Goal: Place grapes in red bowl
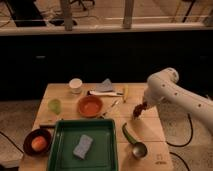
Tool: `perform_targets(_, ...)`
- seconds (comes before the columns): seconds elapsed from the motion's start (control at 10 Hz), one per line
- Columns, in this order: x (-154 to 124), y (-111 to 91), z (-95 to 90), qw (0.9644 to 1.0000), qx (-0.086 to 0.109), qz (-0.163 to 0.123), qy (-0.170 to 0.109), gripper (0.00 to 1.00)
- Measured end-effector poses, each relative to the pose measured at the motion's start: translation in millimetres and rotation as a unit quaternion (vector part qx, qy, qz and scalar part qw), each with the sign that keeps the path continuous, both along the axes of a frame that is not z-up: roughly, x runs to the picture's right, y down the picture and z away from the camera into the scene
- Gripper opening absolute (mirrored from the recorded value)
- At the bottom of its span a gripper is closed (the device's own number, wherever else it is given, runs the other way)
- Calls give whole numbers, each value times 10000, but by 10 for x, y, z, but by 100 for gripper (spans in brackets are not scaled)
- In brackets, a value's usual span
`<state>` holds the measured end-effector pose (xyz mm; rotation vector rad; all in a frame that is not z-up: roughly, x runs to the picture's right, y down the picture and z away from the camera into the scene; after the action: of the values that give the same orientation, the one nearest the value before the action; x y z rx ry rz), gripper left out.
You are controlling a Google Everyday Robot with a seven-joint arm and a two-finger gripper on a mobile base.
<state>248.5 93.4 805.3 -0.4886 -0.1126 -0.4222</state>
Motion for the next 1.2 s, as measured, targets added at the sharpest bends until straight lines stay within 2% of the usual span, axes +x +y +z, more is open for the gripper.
perform_targets(0.7, -147, -128, -133, 9993, 185, -270, -180, 2)
perform_targets(1.2, -277, -226, -245, 9975, 323, -520, -356, 2)
